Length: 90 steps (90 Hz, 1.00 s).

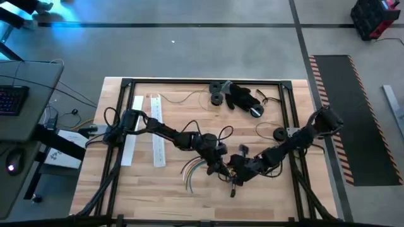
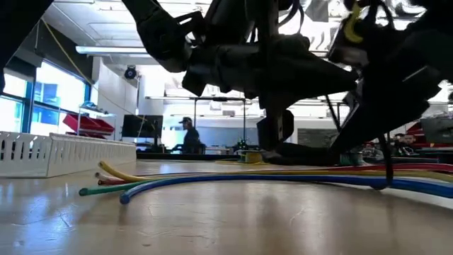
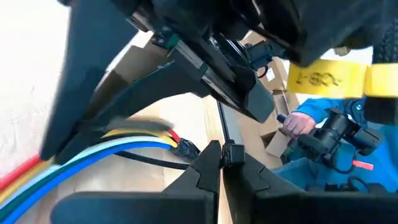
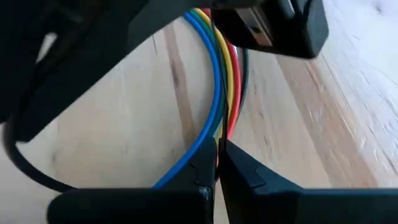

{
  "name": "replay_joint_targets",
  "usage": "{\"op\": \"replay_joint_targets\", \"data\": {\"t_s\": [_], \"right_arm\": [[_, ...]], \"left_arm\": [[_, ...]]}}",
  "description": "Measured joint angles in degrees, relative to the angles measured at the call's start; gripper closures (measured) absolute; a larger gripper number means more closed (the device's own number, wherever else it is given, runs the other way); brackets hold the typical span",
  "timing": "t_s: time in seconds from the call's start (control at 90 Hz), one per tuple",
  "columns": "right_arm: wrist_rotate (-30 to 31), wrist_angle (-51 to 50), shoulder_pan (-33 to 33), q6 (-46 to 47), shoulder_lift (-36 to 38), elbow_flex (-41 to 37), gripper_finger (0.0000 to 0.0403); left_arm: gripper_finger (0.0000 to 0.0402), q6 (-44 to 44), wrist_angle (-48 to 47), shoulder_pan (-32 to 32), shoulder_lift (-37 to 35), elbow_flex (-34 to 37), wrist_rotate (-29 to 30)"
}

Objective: Ziptie cables
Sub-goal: Wrap the cables together using a black zip tie

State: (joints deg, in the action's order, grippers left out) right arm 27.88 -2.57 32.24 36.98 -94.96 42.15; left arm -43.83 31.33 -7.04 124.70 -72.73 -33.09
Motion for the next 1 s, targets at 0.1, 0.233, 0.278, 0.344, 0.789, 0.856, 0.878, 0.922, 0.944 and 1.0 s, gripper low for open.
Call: {"op": "replay_joint_targets", "data": {"t_s": [0.1,0.233,0.278,0.344,0.789,0.856,0.878,0.922,0.944,1.0], "right_arm": [[0.96,-0.06,1.54,0.48,0.02,0.0,0.0403],[1.51,-0.19,2.22,-0.25,0.02,0.0,0.0403],[1.6,-0.18,2.29,-1.02,0.02,0.0,0.0403],[1.83,-0.2,2.29,-1.47,0.02,0.0,0.0403],[4.32,-0.46,2.8,-5.98,0.02,-0.02,0.0403],[5.58,-1.35,3.5,-5.49,0.02,-0.02,0.0403],[6.21,-1.7,3.83,-5.2,0.02,-0.02,0.0403],[7.04,-2.18,4.5,-4.48,0.02,-0.02,0.0403],[7.46,-2.46,4.85,-4.24,0.02,-0.02,0.0403],[8.19,-3.02,5.59,-3.99,0.04,-0.04,0.0403]], "left_arm": [[0.0402,0.0,0.37,-0.19,0.0,0.0,0.66],[0.0402,0.0,3.53,-0.6,-0.02,-0.02,0.53],[0.0402,-0.06,4.8,-0.68,-0.04,-0.02,0.32],[0.0402,-0.42,6.47,-0.68,-0.04,-0.02,0.1],[0.0402,-1.58,18.18,-0.52,4.95,-0.13,2.3],[0.0402,-2.93,19.71,-0.47,6.12,-0.14,2.27],[0.0402,-3.23,19.79,-0.47,6.43,-0.15,2.26],[0.0402,-3.56,19.6,-0.47,6.89,-0.15,2.28],[0.0402,-3.68,19.56,-0.47,7.13,-0.15,2.27],[0.0402,-3.84,19.62,-0.47,7.38,-0.15,2.26]]}}
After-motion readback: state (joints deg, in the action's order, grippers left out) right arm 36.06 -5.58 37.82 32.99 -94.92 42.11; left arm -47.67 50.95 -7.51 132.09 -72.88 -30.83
